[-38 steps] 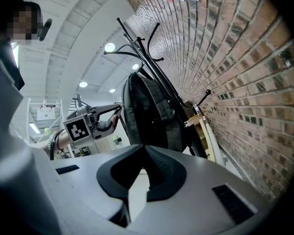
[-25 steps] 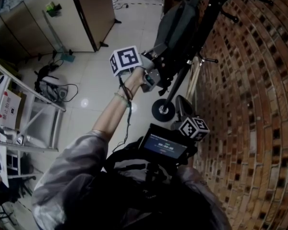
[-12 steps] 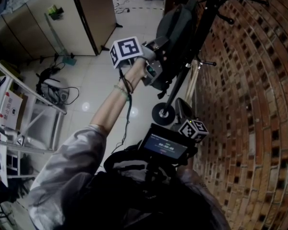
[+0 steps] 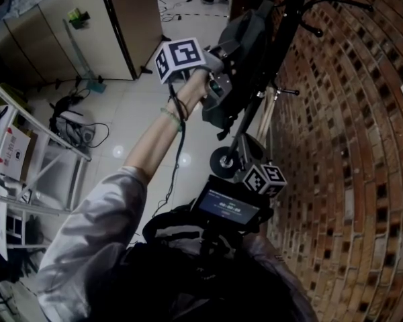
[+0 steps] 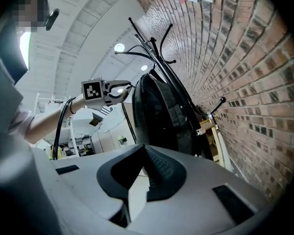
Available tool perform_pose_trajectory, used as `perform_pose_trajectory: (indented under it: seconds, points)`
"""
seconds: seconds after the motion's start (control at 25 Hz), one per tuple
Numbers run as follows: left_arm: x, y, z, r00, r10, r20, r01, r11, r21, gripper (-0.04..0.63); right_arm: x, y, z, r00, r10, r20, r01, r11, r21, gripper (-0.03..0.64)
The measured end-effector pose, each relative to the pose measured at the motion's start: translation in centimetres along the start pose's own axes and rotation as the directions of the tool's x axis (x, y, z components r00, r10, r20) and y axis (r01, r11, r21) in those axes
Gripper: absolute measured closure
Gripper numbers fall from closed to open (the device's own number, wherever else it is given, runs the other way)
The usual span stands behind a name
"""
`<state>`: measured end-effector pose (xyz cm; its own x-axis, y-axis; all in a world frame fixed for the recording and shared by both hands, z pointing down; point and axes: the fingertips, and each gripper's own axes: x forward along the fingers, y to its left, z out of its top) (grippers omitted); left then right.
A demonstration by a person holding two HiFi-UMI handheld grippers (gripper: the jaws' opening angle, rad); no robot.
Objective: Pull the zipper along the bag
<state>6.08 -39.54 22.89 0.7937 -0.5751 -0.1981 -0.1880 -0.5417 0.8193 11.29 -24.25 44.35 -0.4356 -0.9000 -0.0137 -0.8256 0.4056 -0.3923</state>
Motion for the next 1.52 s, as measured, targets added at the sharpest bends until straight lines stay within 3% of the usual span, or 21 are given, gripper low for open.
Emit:
perform_pose_trajectory:
  seconds: [1.04,1.32,1.52]
  points:
    - [5.3,-3.2,4.5,0.999,-0.006,0.040,0.004,0.999,0.033,0.545,0.1,0.3,-0.1,0.999,0.024,-0.028,-0.024,1.000,-0.013,0.612]
    - [4.9,-2.8,3.5,1.000,0.005,0.019,-0.008,0.985,0.175,0.541,0.4,0.8,-0.2,0.999,0.036,-0.036,-0.036,0.999,-0.019,0.612]
    - [3.8,-2.7,2.5,1.000,-0.003,0.010,0.001,0.977,0.214,0.541,0.2,1.0,-0.6,0.998,0.041,-0.048,-0.042,0.999,-0.023,0.612]
